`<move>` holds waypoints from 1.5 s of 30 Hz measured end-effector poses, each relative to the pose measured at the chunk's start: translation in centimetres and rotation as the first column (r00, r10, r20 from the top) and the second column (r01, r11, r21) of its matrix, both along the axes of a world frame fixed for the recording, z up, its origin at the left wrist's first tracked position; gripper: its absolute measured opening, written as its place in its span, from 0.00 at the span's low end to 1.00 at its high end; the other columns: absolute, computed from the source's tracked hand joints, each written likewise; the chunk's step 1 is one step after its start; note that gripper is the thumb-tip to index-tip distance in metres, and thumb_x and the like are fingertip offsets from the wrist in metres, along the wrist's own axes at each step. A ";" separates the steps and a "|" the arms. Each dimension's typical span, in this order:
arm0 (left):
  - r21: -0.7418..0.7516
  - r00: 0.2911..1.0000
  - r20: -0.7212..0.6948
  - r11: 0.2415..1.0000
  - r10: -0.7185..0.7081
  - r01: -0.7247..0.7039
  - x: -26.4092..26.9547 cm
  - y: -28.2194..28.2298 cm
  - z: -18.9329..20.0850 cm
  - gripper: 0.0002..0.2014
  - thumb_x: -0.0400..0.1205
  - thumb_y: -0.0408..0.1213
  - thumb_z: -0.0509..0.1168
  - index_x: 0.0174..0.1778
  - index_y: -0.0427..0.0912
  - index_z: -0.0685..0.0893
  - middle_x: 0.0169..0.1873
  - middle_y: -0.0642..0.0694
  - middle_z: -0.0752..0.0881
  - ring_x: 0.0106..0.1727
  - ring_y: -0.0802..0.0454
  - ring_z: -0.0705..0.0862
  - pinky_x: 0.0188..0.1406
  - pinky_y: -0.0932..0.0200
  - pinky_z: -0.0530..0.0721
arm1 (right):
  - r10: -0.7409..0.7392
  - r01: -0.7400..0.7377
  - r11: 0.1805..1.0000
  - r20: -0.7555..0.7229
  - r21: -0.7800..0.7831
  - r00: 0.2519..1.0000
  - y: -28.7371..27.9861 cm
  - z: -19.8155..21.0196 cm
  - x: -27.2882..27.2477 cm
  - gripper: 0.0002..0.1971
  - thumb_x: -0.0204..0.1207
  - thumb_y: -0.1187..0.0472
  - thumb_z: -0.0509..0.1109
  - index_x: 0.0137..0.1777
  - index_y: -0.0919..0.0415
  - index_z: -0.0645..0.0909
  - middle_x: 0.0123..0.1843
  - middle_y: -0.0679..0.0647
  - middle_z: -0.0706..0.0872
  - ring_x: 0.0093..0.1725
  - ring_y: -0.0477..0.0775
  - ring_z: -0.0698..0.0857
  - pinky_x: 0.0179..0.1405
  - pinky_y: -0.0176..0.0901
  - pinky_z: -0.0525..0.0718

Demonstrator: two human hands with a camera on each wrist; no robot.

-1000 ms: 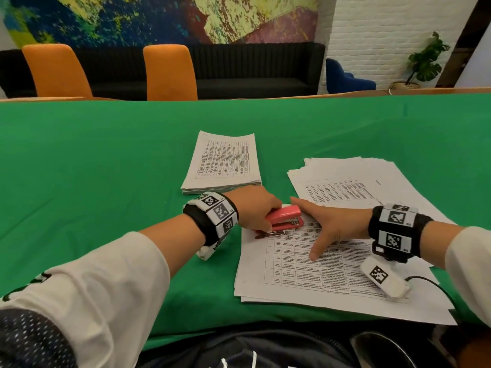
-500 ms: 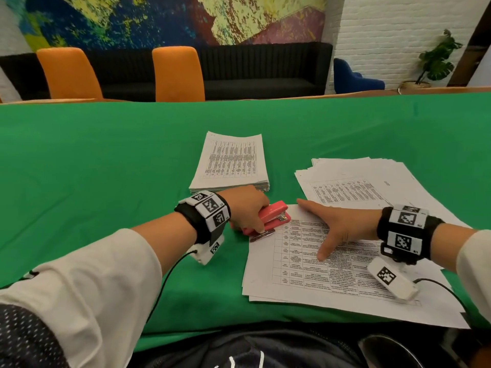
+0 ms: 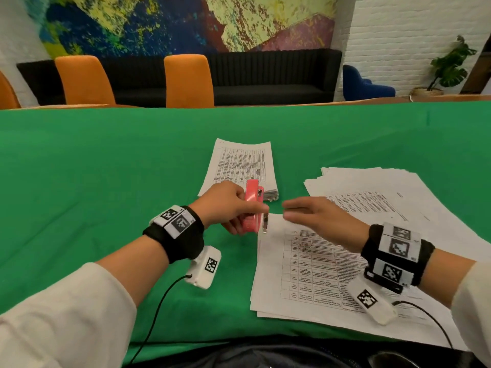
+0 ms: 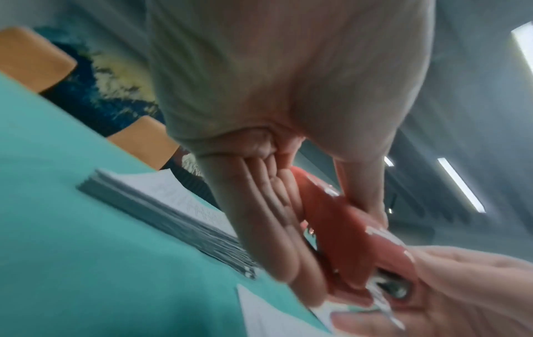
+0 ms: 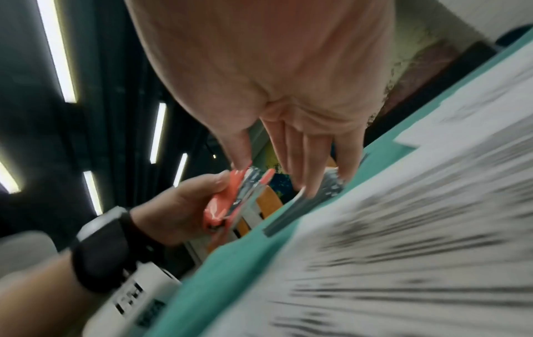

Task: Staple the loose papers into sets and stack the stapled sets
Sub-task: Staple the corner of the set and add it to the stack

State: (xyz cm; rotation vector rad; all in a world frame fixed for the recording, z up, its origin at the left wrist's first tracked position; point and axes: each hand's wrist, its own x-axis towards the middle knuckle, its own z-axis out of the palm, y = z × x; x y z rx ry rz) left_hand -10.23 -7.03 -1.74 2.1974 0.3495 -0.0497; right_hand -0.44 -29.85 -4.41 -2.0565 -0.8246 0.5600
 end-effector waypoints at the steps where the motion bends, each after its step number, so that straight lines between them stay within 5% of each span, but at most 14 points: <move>1: -0.051 1.000 0.024 0.999 0.017 -0.016 -0.2 -0.2 0.0 0.25 0.76 0.51 0.82 0.47 0.31 0.82 0.34 0.35 0.93 0.31 0.40 0.93 0.30 0.51 0.93 | -0.011 0.022 0.996 -0.135 0.083 0.991 0.8 0.2 -0.6 0.25 0.82 0.44 0.73 0.74 0.56 0.83 0.69 0.51 0.90 0.65 0.48 0.90 0.73 0.59 0.86; 5: -0.133 0.987 0.132 0.989 0.087 -0.070 -0.6 -1.4 -0.1 0.23 0.74 0.48 0.84 0.41 0.37 0.79 0.31 0.34 0.92 0.30 0.37 0.92 0.30 0.48 0.91 | -0.007 0.135 0.966 -0.502 0.220 0.865 3.4 0.2 -2.8 0.16 0.87 0.57 0.71 0.65 0.71 0.86 0.59 0.64 0.94 0.57 0.60 0.95 0.51 0.59 0.95; 9: -0.148 0.966 0.206 0.981 0.155 -0.126 -1.3 -1.4 0.2 0.24 0.73 0.48 0.85 0.40 0.38 0.77 0.30 0.35 0.92 0.30 0.36 0.92 0.28 0.50 0.90 | -0.045 0.206 0.939 -0.493 0.276 0.869 4.4 -0.4 -3.8 0.13 0.87 0.62 0.71 0.62 0.73 0.86 0.53 0.62 0.95 0.53 0.59 0.95 0.42 0.52 0.96; 14: -0.134 0.939 0.265 0.973 0.220 -0.190 -1.7 -0.4 1.3 0.23 0.74 0.49 0.84 0.38 0.39 0.77 0.29 0.37 0.92 0.31 0.38 0.93 0.28 0.51 0.90 | -0.023 0.220 0.928 -0.542 0.301 0.840 4.5 -0.4 -4.3 0.10 0.85 0.65 0.74 0.58 0.73 0.87 0.51 0.67 0.94 0.47 0.55 0.96 0.44 0.48 0.95; 17: -0.020 0.967 0.180 0.983 0.182 -0.181 -1.9 1.7 2.5 0.23 0.74 0.49 0.84 0.42 0.37 0.79 0.30 0.37 0.92 0.31 0.39 0.93 0.31 0.47 0.93 | -0.009 0.219 0.926 -0.566 0.306 0.825 3.8 -0.3 -4.6 0.10 0.83 0.67 0.75 0.58 0.74 0.87 0.51 0.69 0.94 0.46 0.56 0.96 0.43 0.47 0.95; 20: 0.242 0.993 -0.058 0.966 0.103 -0.086 -2.6 3.7 2.4 0.23 0.74 0.49 0.84 0.43 0.35 0.82 0.28 0.39 0.92 0.29 0.42 0.93 0.30 0.49 0.93 | -0.026 0.233 0.919 -0.542 0.318 0.840 2.4 0.2 -4.3 0.06 0.81 0.68 0.76 0.54 0.72 0.88 0.50 0.70 0.94 0.44 0.56 0.96 0.42 0.48 0.95; 25: 0.462 0.932 -0.352 0.882 0.083 0.096 -3.3 5.0 -0.1 0.22 0.74 0.51 0.84 0.43 0.34 0.88 0.27 0.42 0.92 0.29 0.45 0.93 0.27 0.53 0.91 | -0.048 0.283 0.901 -0.571 0.330 0.820 0.8 1.0 -3.4 0.07 0.80 0.71 0.75 0.56 0.71 0.87 0.52 0.69 0.94 0.46 0.56 0.96 0.39 0.48 0.95; 28: 0.639 0.935 -0.330 0.760 0.131 0.119 -2.9 5.0 0.0 0.26 0.69 0.63 0.82 0.44 0.42 0.90 0.36 0.50 0.93 0.36 0.49 0.92 0.33 0.55 0.90 | -0.048 0.289 0.901 -0.589 0.323 0.807 0.1 1.1 -3.1 0.09 0.82 0.72 0.73 0.60 0.72 0.87 0.54 0.68 0.94 0.50 0.57 0.96 0.39 0.48 0.96; 30: 0.773 0.978 -0.186 0.629 0.098 0.084 -2.6 4.1 0.2 0.29 0.69 0.68 0.78 0.57 0.51 0.87 0.52 0.52 0.90 0.51 0.49 0.88 0.49 0.51 0.88 | -0.034 0.270 0.909 -0.589 0.318 0.807 -0.3 1.2 -3.0 0.10 0.83 0.72 0.72 0.62 0.72 0.86 0.56 0.67 0.94 0.53 0.59 0.95 0.43 0.50 0.96; 33: 0.723 0.989 -0.029 0.680 -0.147 0.122 -1.6 0.9 0.2 0.32 0.77 0.59 0.77 0.77 0.60 0.79 0.70 0.54 0.81 0.69 0.50 0.81 0.68 0.48 0.82 | -0.034 0.237 0.921 -0.543 0.309 0.839 -1.0 1.5 -2.9 0.10 0.84 0.71 0.71 0.63 0.71 0.86 0.57 0.65 0.94 0.57 0.61 0.94 0.48 0.55 0.95; 36: 0.613 0.923 -0.154 0.699 -0.353 0.369 -0.1 -3.1 -0.4 0.35 0.76 0.53 0.80 0.80 0.66 0.75 0.72 0.54 0.78 0.72 0.50 0.78 0.73 0.46 0.78 | -0.054 0.229 0.925 -0.493 0.302 0.868 -1.9 2.1 -2.7 0.09 0.83 0.69 0.73 0.62 0.69 0.85 0.57 0.65 0.94 0.59 0.63 0.94 0.48 0.59 0.94; 40: 0.599 0.835 -0.386 0.583 -0.392 0.550 1.2 -6.0 -1.2 0.37 0.73 0.47 0.83 0.77 0.70 0.77 0.67 0.52 0.81 0.60 0.51 0.79 0.60 0.50 0.80 | -0.069 0.207 0.943 -0.456 0.261 0.887 -4.6 2.8 -2.5 0.11 0.83 0.65 0.73 0.63 0.67 0.82 0.59 0.62 0.94 0.58 0.65 0.94 0.38 0.55 0.96; 45: 0.635 0.832 -0.419 0.537 -0.364 0.555 1.5 -7.1 -0.8 0.40 0.72 0.45 0.85 0.78 0.68 0.76 0.66 0.50 0.83 0.55 0.50 0.77 0.54 0.53 0.77 | -0.053 0.152 0.969 -0.437 0.195 0.898 -9.0 2.2 -2.6 0.12 0.85 0.64 0.72 0.65 0.68 0.82 0.61 0.63 0.93 0.59 0.71 0.92 0.38 0.54 0.95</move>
